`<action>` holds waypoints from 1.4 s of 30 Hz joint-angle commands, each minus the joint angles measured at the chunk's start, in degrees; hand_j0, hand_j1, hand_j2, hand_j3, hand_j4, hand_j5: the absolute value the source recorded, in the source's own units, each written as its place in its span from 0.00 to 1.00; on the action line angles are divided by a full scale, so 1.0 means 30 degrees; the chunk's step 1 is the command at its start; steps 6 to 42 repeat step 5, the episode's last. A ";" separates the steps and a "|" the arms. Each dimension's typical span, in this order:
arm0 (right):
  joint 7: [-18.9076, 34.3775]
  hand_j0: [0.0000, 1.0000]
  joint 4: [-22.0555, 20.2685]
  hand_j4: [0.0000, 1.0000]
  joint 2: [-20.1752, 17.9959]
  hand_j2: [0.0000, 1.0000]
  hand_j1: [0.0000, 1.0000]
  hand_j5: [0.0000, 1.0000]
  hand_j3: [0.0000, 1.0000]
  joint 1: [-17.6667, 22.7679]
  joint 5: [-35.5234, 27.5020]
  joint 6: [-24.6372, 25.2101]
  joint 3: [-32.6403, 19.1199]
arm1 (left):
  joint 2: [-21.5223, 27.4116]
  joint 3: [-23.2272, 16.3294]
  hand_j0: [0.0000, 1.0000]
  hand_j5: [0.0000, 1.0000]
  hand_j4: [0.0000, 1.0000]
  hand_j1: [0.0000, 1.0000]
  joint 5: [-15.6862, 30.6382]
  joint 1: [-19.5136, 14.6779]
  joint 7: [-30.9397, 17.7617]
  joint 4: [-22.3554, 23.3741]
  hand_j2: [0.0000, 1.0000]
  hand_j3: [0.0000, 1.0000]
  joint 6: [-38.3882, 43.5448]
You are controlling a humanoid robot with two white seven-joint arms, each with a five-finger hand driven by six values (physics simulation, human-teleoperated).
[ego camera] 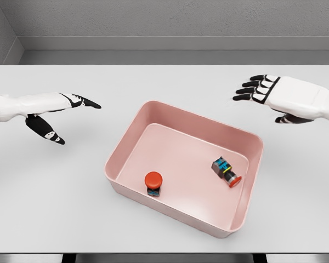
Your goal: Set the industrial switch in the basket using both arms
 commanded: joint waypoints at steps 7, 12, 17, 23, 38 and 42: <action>0.0013 1.00 0.0757 1.00 -0.0097 1.00 1.00 1.00 1.00 0.0000 -0.0142 0.0032 -0.0613 | -0.0003 0.0028 1.00 1.00 1.00 1.00 0.0156 0.0000 0.0006 0.0009 1.00 1.00 0.0034; 0.0013 1.00 0.0757 1.00 -0.0097 1.00 1.00 1.00 1.00 0.0000 -0.0142 0.0032 -0.0613 | -0.0003 0.0028 1.00 1.00 1.00 1.00 0.0156 0.0000 0.0006 0.0009 1.00 1.00 0.0034; 0.0013 1.00 0.0757 1.00 -0.0097 1.00 1.00 1.00 1.00 0.0000 -0.0142 0.0032 -0.0613 | -0.0003 0.0028 1.00 1.00 1.00 1.00 0.0156 0.0000 0.0006 0.0009 1.00 1.00 0.0034; 0.0013 1.00 0.0757 1.00 -0.0097 1.00 1.00 1.00 1.00 0.0000 -0.0142 0.0032 -0.0613 | -0.0003 0.0028 1.00 1.00 1.00 1.00 0.0156 0.0000 0.0006 0.0009 1.00 1.00 0.0034; 0.0013 1.00 0.0757 1.00 -0.0097 1.00 1.00 1.00 1.00 0.0000 -0.0142 0.0032 -0.0613 | -0.0003 0.0028 1.00 1.00 1.00 1.00 0.0156 0.0000 0.0006 0.0009 1.00 1.00 0.0034; 0.0013 1.00 0.0757 1.00 -0.0097 1.00 1.00 1.00 1.00 0.0000 -0.0142 0.0032 -0.0613 | -0.0003 0.0028 1.00 1.00 1.00 1.00 0.0156 0.0000 0.0006 0.0009 1.00 1.00 0.0034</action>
